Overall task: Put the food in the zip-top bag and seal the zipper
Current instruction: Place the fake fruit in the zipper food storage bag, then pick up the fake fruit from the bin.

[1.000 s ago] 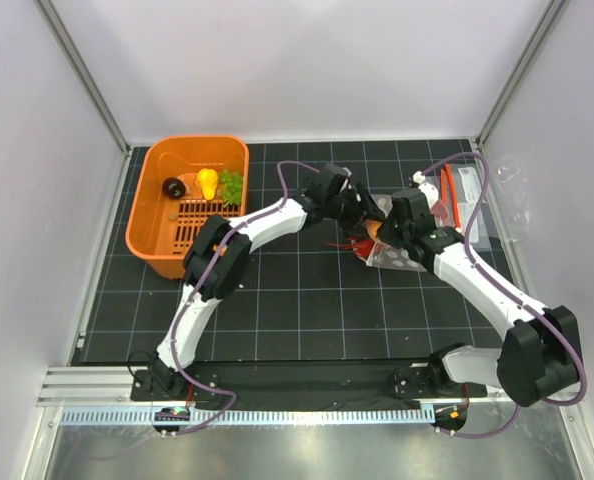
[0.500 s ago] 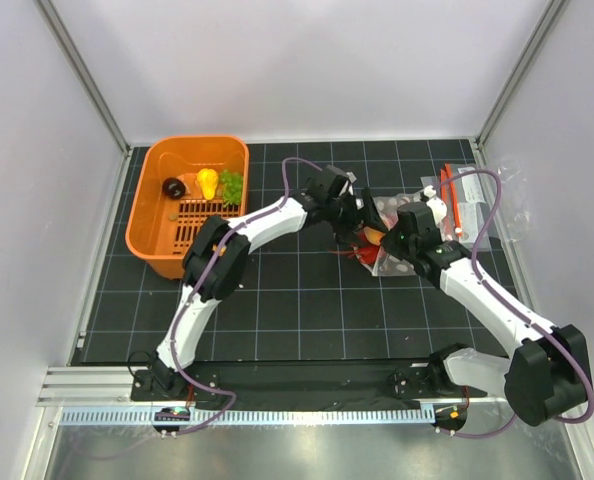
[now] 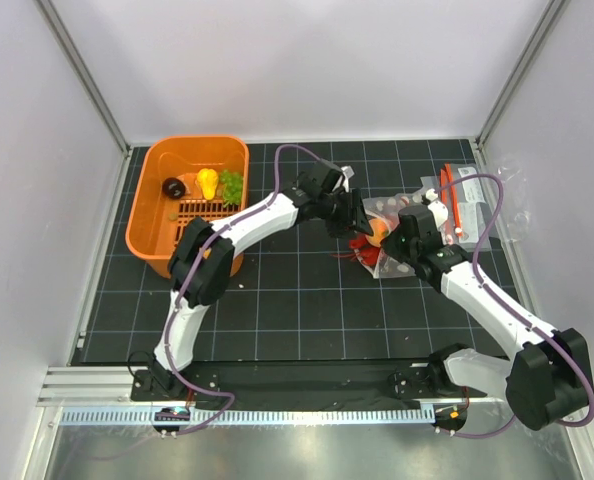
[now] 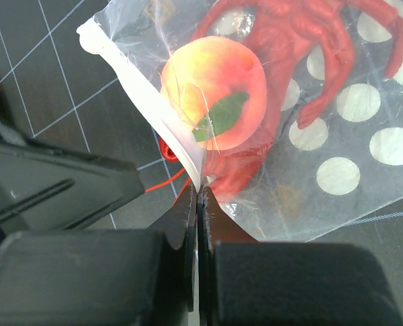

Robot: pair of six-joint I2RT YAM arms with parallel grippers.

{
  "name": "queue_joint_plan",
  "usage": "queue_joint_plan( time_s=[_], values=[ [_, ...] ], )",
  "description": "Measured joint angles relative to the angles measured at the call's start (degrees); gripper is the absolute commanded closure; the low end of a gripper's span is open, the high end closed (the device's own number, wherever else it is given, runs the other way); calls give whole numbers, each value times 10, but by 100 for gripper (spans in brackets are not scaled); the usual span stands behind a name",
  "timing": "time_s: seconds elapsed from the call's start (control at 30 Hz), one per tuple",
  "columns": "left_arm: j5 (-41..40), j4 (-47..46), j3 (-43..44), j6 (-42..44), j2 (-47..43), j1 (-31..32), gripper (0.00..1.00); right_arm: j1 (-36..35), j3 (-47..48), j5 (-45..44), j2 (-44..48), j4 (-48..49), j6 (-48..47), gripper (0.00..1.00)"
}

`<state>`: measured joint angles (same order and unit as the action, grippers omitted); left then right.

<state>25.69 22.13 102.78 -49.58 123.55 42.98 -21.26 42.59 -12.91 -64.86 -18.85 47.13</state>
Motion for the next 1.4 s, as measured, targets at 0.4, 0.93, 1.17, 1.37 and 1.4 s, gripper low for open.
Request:
queue_joint_plan(
  time_s=[0.4, 0.93, 1.17, 1.37, 1.4],
  values=[
    [-74, 49, -57, 87, -49, -21, 32, 2, 4, 5, 0, -4, -3, 99],
    [-207, 42, -112, 219, -170, -34, 12, 6, 87, 35, -61, -61, -41, 99],
    [-322, 85, -115, 257, -378, -83, 16, 6, 89, 49, -85, -72, -59, 99],
    [-338, 105, -170, 213, -452, -246, 19, 6, 109, 66, -104, -85, -80, 99],
    [-339, 112, -177, 210, -448, -273, 18, 6, 113, 69, -107, -87, -84, 99]
  ],
)
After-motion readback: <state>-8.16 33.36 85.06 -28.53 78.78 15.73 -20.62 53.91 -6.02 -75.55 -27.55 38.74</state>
